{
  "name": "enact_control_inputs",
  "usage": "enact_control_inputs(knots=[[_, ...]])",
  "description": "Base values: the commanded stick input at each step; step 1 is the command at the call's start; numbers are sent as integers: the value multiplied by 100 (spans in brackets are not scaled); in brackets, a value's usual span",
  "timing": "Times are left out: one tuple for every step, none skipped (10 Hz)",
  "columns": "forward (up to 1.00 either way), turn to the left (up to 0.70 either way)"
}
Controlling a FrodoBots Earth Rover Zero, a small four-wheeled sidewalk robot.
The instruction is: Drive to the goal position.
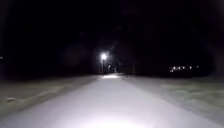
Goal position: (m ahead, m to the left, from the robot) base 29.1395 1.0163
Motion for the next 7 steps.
enact_control_inputs(knots=[[70,0],[70,0],[70,0],[70,0],[70,0],[70,0],[70,0]])
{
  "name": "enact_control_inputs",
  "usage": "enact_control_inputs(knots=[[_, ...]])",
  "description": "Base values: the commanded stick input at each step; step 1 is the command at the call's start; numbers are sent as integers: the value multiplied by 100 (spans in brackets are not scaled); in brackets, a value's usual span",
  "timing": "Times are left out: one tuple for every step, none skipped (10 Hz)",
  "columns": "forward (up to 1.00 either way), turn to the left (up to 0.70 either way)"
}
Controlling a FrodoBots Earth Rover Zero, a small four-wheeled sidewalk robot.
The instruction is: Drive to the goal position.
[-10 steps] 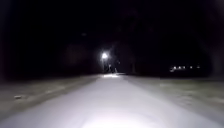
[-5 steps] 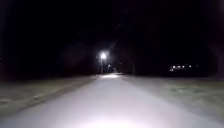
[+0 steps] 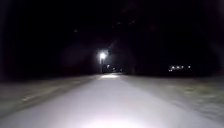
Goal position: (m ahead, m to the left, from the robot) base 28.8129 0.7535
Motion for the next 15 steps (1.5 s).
enact_control_inputs(knots=[[70,2],[70,14],[70,14],[70,14],[70,14],[70,4],[70,0],[70,0],[70,0],[70,0],[70,0],[70,0],[70,0],[70,0],[70,0]])
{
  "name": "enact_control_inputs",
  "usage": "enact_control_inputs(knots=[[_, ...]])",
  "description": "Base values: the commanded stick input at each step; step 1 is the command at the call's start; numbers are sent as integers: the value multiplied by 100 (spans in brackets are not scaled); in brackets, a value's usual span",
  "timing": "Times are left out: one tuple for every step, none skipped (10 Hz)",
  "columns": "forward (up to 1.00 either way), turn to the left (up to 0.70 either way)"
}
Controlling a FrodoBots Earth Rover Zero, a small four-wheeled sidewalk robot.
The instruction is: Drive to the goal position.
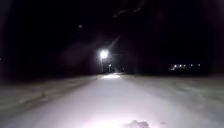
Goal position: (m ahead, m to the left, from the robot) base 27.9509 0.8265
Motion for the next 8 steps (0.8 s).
enact_control_inputs(knots=[[70,0],[70,0],[70,0],[70,0],[70,0],[70,0],[70,0],[70,0]])
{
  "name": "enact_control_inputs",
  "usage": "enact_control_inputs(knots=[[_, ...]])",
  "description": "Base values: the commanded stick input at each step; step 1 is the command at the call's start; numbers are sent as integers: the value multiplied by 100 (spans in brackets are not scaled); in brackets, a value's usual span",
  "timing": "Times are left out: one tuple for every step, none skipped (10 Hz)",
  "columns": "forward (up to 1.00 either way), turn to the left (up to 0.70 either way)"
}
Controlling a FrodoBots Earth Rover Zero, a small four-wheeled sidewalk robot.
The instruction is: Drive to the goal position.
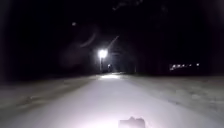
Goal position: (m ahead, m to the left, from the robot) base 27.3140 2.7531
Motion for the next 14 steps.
enact_control_inputs(knots=[[70,0],[70,0],[70,0],[70,0],[70,0],[70,0],[70,0],[70,0],[70,0],[70,9],[70,14],[70,14],[70,14],[70,9]])
